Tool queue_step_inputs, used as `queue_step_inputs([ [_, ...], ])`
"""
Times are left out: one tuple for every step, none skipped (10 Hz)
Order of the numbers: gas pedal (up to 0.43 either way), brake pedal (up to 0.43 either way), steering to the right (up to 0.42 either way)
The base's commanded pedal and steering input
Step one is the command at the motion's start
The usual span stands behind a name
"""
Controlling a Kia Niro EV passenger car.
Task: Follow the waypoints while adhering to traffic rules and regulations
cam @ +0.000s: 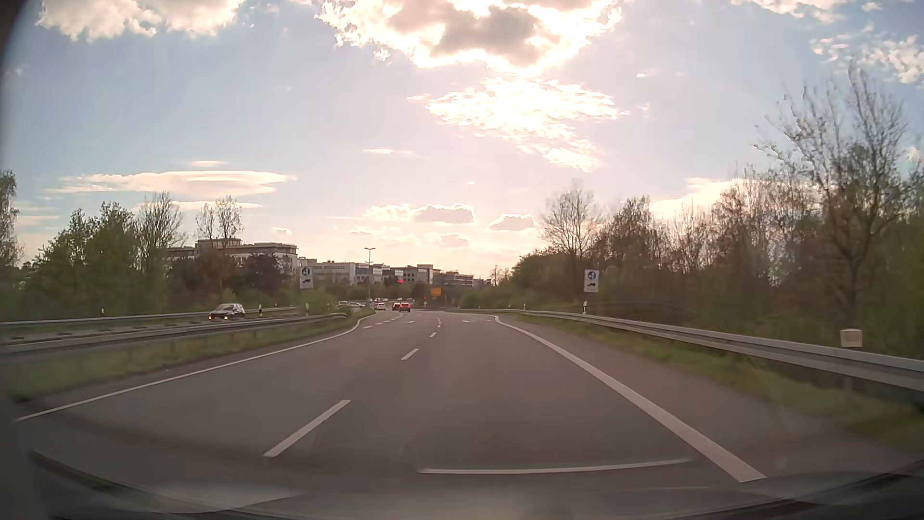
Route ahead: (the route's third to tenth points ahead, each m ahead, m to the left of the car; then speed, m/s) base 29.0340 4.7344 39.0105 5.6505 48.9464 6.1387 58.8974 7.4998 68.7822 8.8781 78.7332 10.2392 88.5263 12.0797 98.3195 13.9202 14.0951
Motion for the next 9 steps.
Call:
queue_step_inputs([
  [0.0,0.0,-0.008],
  [0.0,0.0,-0.008],
  [0.0,0.0,-0.009],
  [0.0,0.0,-0.009],
  [0.0,0.0,-0.01],
  [0.0,0.0,-0.011],
  [0.0,0.0,-0.012],
  [0.0,0.0,-0.013],
  [0.0,0.0,-0.014],
])
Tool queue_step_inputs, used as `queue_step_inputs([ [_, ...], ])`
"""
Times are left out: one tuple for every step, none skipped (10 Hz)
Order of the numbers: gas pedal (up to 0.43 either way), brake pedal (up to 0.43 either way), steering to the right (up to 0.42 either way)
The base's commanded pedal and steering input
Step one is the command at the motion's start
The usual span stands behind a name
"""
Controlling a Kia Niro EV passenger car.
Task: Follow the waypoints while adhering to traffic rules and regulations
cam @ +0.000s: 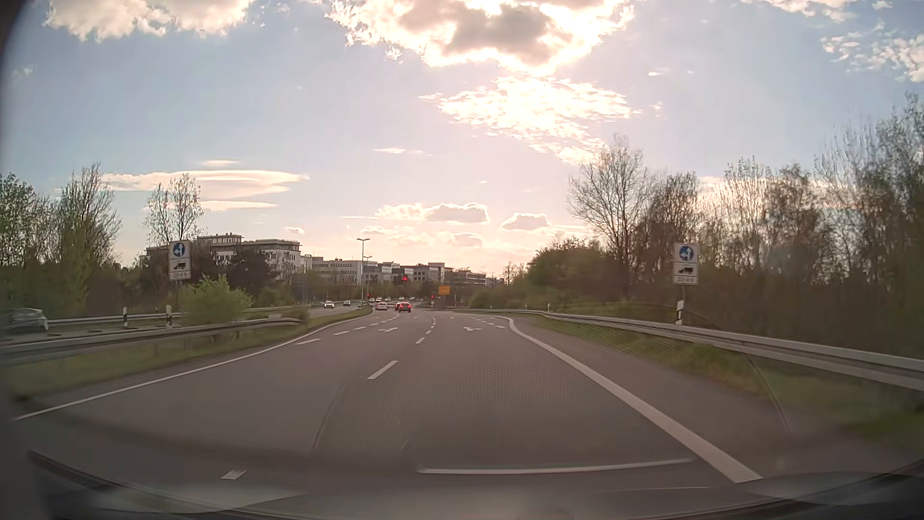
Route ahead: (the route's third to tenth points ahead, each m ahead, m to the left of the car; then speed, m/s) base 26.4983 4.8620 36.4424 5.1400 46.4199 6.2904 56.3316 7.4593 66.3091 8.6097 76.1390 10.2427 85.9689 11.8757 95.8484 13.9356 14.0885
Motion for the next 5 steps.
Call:
queue_step_inputs([
  [0.0,0.0,-0.014],
  [0.0,0.0,-0.014],
  [0.0,0.0,-0.014],
  [0.0,0.0,-0.014],
  [0.0,0.0,-0.014],
])
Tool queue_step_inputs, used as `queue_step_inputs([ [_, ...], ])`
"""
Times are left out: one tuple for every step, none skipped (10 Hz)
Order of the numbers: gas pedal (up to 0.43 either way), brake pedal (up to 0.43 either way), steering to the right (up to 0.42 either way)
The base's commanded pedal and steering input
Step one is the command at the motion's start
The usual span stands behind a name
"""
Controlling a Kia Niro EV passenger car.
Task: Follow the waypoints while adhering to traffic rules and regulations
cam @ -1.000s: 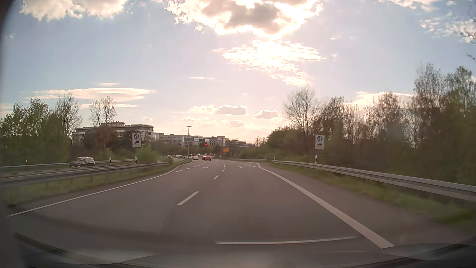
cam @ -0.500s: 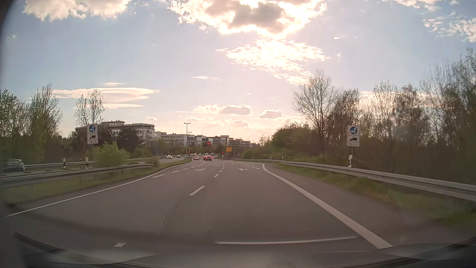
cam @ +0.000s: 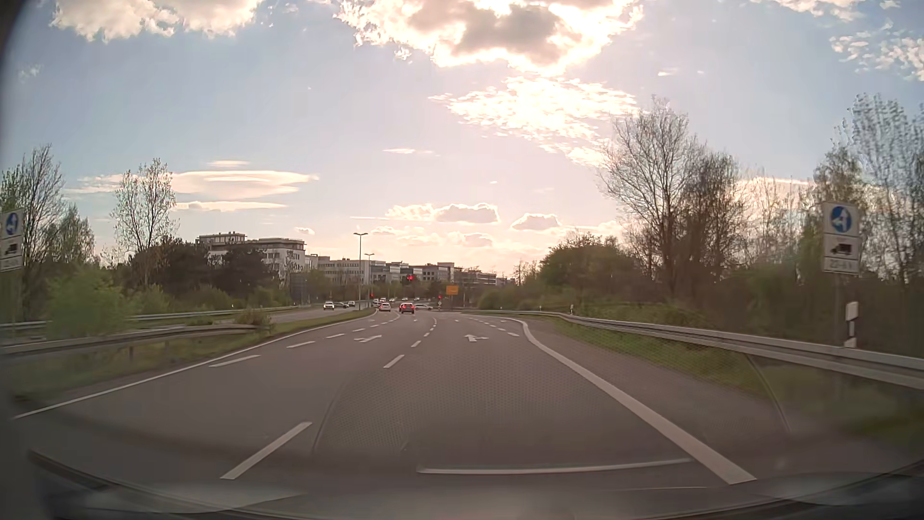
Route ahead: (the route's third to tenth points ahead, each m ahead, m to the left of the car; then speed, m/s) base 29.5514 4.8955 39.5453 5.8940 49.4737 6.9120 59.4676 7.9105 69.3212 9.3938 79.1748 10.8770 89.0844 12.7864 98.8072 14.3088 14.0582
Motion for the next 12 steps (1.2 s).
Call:
queue_step_inputs([
  [0.0,0.0,-0.015],
  [0.0,0.0,-0.015],
  [0.0,0.0,-0.015],
  [0.0,0.018,-0.015],
  [0.0,0.043,-0.015],
  [0.0,0.061,-0.015],
  [0.0,0.061,-0.015],
  [0.0,0.067,-0.015],
  [0.0,0.079,-0.015],
  [0.0,0.079,-0.015],
  [0.0,0.085,-0.016],
  [0.0,0.098,-0.015],
])
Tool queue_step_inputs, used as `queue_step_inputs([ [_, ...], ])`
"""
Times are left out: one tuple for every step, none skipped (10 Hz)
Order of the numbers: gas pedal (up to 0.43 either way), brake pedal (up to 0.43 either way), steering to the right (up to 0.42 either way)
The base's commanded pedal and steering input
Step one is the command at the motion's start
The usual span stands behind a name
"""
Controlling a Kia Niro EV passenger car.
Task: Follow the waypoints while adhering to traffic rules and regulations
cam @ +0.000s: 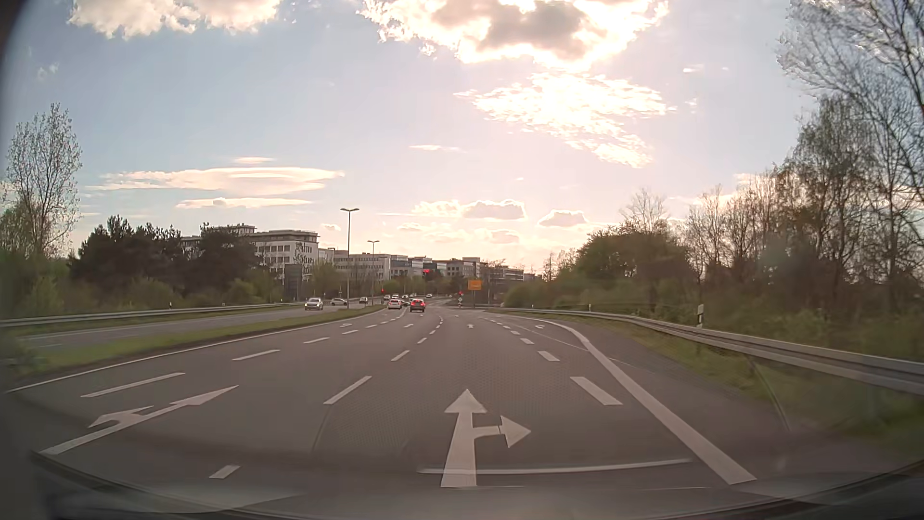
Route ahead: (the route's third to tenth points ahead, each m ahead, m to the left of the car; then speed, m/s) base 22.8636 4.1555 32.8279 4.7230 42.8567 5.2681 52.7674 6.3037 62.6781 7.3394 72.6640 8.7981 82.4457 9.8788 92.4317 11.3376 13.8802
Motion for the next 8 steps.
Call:
queue_step_inputs([
  [0.0,0.104,-0.016],
  [0.0,0.11,-0.016],
  [0.0,0.122,-0.015],
  [0.0,0.128,-0.016],
  [0.0,0.128,-0.015],
  [0.0,0.134,-0.014],
  [0.0,0.14,-0.015],
  [0.0,0.14,-0.014],
])
